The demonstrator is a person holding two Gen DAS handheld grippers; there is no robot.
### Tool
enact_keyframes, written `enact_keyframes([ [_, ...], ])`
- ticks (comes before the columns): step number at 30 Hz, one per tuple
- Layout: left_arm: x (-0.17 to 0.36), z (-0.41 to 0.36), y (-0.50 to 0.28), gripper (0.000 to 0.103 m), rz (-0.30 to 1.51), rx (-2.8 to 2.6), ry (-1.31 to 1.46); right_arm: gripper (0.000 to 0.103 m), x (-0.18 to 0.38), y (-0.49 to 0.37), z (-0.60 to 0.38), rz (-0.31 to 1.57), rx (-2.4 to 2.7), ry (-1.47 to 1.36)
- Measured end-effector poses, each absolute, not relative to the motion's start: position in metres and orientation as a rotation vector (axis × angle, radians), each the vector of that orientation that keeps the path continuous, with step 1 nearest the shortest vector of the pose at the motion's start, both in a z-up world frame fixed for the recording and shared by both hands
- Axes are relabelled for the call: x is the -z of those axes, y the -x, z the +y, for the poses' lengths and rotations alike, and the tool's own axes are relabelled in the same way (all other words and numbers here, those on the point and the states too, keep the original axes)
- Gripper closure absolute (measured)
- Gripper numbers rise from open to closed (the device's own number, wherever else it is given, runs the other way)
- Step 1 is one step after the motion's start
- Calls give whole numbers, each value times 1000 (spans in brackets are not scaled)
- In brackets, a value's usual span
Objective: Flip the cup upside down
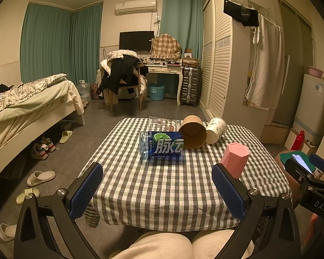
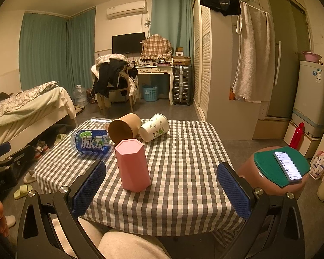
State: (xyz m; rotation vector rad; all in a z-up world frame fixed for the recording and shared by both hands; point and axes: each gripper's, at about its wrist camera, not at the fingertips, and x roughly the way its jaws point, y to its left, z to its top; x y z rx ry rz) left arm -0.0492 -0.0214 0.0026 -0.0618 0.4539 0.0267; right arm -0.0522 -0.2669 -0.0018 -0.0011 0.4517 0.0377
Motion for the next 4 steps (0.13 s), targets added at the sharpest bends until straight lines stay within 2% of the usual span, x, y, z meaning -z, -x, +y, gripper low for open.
enact_keyframes([
  [4, 0, -20, 53, 0, 455, -24, 65, 0, 2, 52, -267, 452, -38, 1],
])
